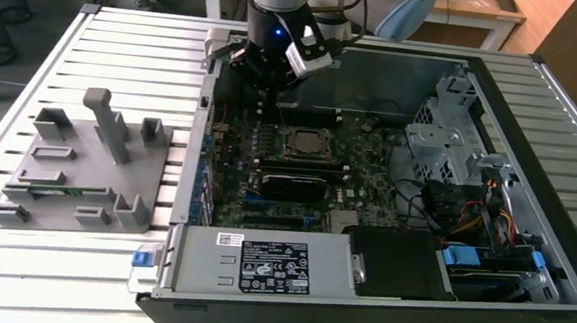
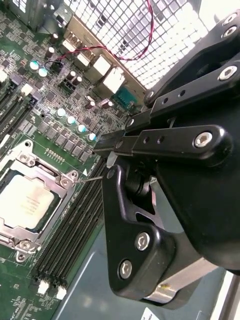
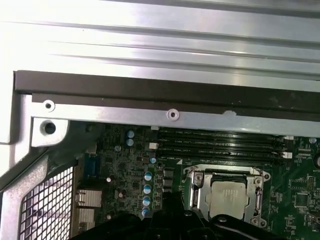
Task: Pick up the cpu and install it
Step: 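Install the first cpu locking lever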
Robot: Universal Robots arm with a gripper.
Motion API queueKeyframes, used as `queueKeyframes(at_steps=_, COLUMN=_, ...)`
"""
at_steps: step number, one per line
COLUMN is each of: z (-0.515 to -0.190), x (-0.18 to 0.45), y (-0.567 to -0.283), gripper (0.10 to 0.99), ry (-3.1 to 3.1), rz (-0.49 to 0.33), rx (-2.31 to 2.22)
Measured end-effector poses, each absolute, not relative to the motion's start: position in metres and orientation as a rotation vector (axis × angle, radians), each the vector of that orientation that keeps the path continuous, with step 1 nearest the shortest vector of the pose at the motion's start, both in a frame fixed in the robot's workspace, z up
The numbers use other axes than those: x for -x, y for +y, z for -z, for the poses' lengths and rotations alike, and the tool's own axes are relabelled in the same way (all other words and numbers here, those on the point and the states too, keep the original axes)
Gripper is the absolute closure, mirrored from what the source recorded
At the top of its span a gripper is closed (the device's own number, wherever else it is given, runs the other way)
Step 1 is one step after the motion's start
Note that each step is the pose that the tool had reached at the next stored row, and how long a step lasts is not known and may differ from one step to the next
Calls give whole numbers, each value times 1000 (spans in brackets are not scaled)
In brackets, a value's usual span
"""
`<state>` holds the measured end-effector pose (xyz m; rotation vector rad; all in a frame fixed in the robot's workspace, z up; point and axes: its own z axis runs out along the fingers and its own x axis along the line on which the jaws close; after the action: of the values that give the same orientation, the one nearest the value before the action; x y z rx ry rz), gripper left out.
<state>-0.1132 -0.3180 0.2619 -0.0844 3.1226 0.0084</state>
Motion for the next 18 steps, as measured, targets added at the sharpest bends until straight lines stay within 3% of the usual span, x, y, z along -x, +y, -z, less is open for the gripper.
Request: queueKeyframes(at_steps=18, z=-256, x=105, y=-306, gripper=980, ry=3122, rz=-22, rx=84)
